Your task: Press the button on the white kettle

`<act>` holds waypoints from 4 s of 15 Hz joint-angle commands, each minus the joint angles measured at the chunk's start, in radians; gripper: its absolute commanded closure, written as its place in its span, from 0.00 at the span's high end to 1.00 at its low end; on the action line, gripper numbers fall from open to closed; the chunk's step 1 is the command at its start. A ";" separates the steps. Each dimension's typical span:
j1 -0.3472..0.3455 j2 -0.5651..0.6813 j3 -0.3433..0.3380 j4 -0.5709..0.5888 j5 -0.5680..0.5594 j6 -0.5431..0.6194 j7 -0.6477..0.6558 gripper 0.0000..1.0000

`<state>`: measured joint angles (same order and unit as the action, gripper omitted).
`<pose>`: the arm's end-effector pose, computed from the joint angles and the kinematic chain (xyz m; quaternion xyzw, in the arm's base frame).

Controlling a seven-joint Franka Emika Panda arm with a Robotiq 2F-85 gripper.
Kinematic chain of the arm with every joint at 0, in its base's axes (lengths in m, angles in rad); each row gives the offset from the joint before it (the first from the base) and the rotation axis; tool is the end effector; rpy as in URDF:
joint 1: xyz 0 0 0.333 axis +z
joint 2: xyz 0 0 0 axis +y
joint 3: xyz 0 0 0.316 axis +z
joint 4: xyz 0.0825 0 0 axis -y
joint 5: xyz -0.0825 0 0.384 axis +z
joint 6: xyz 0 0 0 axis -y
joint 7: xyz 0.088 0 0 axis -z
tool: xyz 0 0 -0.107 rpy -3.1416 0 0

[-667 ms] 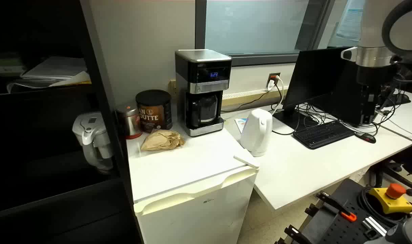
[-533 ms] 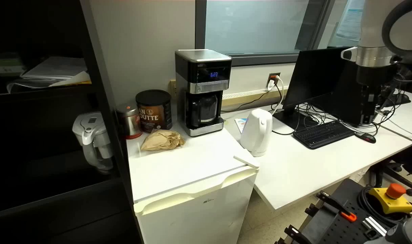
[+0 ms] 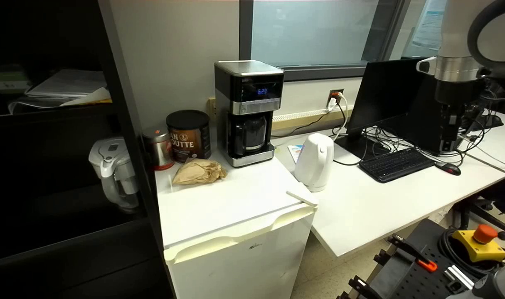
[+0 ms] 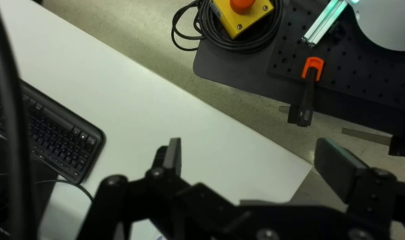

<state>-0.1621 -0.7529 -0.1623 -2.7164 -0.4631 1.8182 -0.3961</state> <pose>0.2808 -0.1309 0.4319 0.9750 0.1332 -0.1201 0.1311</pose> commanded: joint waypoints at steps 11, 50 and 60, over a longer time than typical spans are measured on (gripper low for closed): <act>0.056 0.266 -0.068 0.081 0.017 0.452 -0.050 0.87; 0.021 0.980 0.062 0.421 0.278 0.934 -0.136 0.01; 0.001 1.006 0.076 0.421 0.281 0.974 -0.138 0.01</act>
<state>-0.1464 0.2317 -0.1039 -2.3125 -0.1820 2.7646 -0.5470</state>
